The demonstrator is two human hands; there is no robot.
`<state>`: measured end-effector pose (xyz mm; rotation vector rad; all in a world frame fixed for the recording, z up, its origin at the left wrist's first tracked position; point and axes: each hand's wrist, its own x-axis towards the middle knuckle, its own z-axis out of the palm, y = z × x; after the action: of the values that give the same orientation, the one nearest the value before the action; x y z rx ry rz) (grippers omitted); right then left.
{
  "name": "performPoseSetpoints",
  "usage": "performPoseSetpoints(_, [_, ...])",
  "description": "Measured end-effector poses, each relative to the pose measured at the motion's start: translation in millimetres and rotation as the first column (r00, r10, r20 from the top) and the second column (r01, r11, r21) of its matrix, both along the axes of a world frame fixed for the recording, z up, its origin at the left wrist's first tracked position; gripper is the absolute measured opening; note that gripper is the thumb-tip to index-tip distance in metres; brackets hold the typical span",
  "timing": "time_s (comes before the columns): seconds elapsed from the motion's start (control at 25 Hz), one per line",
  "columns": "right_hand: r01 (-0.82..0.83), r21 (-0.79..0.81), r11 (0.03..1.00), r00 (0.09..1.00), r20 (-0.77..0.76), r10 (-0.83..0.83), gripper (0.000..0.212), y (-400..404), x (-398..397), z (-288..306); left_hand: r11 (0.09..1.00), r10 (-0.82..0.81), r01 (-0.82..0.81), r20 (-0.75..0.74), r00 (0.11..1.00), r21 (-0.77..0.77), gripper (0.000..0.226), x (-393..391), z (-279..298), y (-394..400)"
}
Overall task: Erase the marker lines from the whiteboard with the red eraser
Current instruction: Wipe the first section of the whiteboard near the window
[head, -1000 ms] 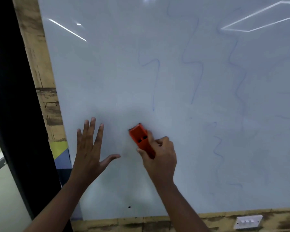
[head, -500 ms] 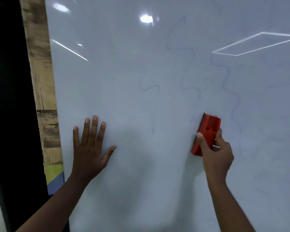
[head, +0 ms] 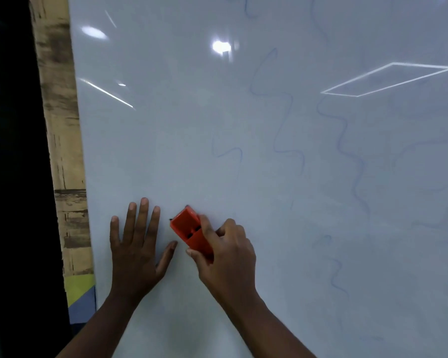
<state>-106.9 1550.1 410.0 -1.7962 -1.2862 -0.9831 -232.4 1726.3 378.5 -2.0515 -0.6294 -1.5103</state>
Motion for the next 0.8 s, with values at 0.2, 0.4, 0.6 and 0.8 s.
performPoseSetpoints(0.2, [0.029,0.187,0.982,0.998,-0.061,-0.017,0.073,-18,33,54,0.996,-0.082,0.084,0.071,0.994,-0.025,0.070,-7,10,-15])
performPoseSetpoints(0.4, [0.158,0.368,0.916,0.911,-0.412,0.009,0.075,-72,101,73,0.997,-0.060,0.050,0.177,0.982,0.060,0.063,-6,64,-14])
performPoseSetpoints(0.6, [0.242,0.477,0.845,0.818,-0.568,0.087,0.077,-105,138,83,0.993,-0.053,0.033,0.180,0.982,0.114,0.064,-9,126,7])
performPoseSetpoints(0.8, [0.196,0.481,0.855,0.858,-0.505,0.088,0.075,-86,128,114,0.997,-0.001,-0.010,0.138,0.990,0.083,0.068,1,138,14])
